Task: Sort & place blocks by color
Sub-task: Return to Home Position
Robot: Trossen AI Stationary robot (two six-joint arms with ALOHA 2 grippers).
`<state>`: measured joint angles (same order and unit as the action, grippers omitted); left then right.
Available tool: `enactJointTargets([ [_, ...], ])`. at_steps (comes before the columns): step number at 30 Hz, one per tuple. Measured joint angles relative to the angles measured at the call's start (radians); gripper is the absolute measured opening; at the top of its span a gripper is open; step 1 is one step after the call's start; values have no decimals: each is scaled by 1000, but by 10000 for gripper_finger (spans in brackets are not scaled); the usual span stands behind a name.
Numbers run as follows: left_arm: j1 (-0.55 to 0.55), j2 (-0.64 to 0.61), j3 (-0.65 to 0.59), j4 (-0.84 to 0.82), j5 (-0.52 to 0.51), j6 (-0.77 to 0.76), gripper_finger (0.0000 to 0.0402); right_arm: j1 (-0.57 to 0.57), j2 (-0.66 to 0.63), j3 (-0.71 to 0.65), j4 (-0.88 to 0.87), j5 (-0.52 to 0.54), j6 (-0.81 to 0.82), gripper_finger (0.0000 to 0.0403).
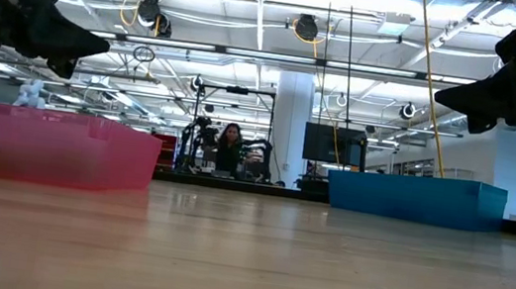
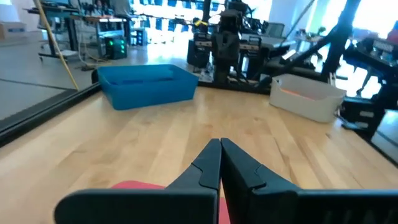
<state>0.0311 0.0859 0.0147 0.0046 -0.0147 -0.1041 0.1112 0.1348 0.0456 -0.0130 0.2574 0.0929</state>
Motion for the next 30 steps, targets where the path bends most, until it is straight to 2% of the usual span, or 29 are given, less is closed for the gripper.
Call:
enactJointTargets([
  [4, -17, 27, 0, -2, 9, 57, 3, 0, 3, 0, 0, -7, -9, 0],
  [12, -21, 58, 0, -2, 8, 64, 19, 0, 3, -29, 42, -50, -62, 0],
  [16, -21, 57, 3, -12, 17, 73, 7, 0, 3, -29, 46, -56, -76, 0],
  [20, -21, 57, 31, -88, 19, 72, 6, 0, 3, -29, 42, -128, -86, 0],
  [25, -21, 57, 32, -88, 18, 76, 12, 0, 3, -29, 27, -225, -123, 0],
  [30, -22, 57, 35, -100, 18, 79, 3, -3, 3, -29, 28, -224, -152, 0],
])
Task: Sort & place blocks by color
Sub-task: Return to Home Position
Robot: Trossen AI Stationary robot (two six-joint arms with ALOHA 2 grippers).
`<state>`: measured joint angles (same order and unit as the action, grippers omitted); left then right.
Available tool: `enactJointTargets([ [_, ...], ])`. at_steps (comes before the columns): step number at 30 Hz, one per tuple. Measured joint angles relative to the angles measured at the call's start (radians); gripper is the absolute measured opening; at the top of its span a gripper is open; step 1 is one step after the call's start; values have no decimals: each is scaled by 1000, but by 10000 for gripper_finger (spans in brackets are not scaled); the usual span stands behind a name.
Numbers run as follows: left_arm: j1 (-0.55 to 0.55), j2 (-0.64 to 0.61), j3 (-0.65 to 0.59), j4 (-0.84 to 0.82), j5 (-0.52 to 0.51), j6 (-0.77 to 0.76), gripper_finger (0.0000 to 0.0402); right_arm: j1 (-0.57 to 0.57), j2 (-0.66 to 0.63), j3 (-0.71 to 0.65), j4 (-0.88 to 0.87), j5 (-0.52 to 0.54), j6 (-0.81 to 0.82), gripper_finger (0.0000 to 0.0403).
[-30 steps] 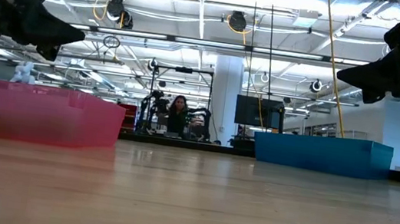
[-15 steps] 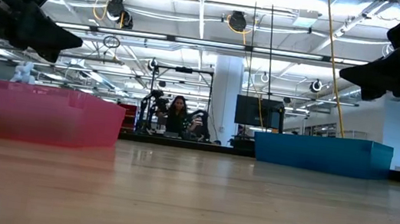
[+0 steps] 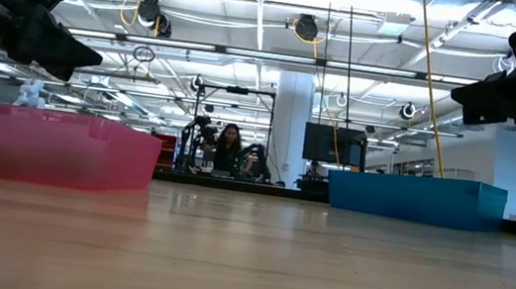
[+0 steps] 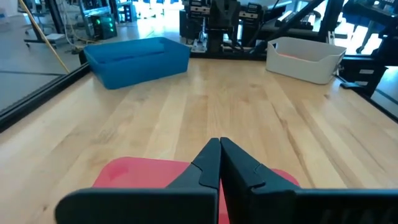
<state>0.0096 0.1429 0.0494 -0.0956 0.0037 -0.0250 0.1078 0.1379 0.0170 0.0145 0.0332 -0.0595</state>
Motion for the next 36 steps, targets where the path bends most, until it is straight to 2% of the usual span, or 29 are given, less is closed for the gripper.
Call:
enactJointTargets([
  [7, 0, 0, 0, 0, 1, 2, 21, -50, 0, 0, 3, 15, 8, 0],
  [14, 0, 0, 0, -1, 5, 16, 4, -56, 0, 0, 3, 14, 57, 0],
  [24, 0, 1, -1, 49, 8, 16, 49, -56, 0, 0, 18, 14, 70, 0],
  [36, 0, 1, -1, 52, 8, 20, 53, -56, 0, 0, 23, 14, 75, 0],
])
